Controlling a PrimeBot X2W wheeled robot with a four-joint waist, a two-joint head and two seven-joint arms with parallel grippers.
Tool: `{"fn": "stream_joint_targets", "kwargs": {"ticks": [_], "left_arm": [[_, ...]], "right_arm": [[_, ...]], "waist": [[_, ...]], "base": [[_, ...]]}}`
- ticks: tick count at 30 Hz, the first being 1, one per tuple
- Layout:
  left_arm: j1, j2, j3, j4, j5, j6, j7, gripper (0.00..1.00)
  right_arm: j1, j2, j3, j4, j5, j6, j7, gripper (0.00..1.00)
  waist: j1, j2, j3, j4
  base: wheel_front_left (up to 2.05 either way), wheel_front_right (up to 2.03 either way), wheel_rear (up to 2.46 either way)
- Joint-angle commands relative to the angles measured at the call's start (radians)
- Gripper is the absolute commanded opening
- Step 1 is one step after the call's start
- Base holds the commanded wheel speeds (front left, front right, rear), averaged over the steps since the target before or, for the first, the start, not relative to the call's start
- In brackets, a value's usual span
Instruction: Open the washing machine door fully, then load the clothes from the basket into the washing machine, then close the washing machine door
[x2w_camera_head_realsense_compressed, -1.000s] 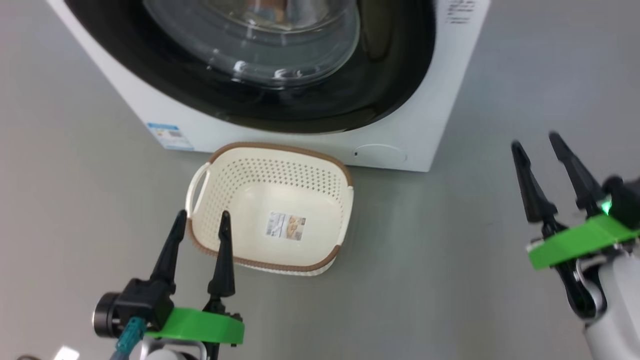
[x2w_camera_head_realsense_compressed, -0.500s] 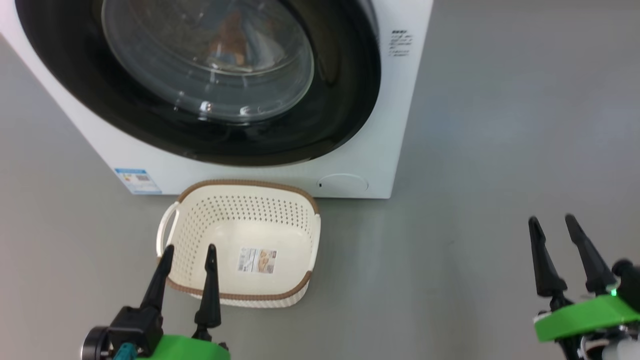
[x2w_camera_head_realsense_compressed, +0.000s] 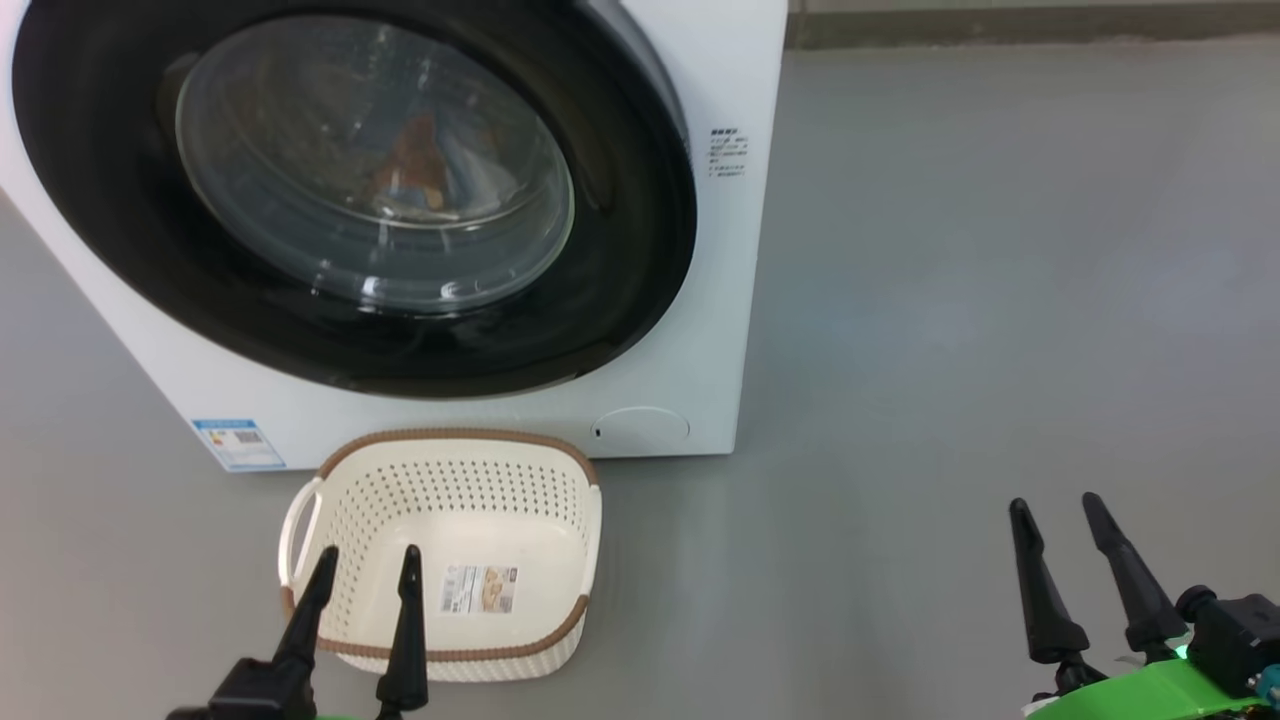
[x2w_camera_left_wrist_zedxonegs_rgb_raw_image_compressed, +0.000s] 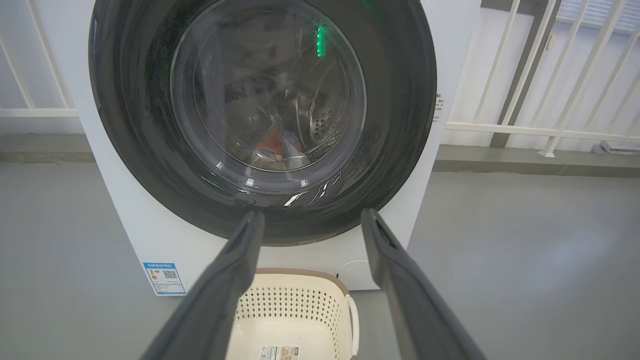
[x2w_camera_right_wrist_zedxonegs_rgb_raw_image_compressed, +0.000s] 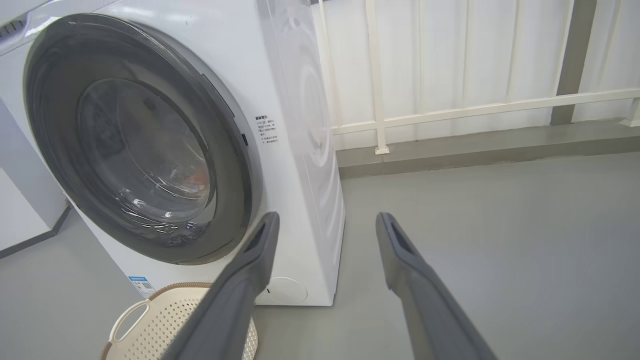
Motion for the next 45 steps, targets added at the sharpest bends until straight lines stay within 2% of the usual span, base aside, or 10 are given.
{"fn": "stream_joint_targets", "kwargs": {"ticks": [1,12,45], "left_arm": [[-0.008,0.014,0.03,-0.029,-0.008,0.004,0.002,1.0],[0.006,0.03,0.022,-0.055,-0.012,0.008,0.022,1.0],[0.009,0.045,0.009,-0.063,-0.025,0.038,0.025,1.0]], "right_arm": [[-0.001,-0.001,0.031,-0.038,-0.01,-0.003,0.004,1.0],[0.027,0.034,0.046,-0.096,-0.029,-0.003,0.039,1.0],[0.041,0.045,0.036,-0.106,-0.051,-0.003,0.076,1.0]], "waist": [[0.0001,0.0,-0.022,-0.014],[0.0001,0.0,-0.037,-0.021],[0.0001,0.0,-0.039,-0.022]], "base": [[0.0,0.0,0.0],[0.0,0.0,0.0],[0.0,0.0,0.0]]}}
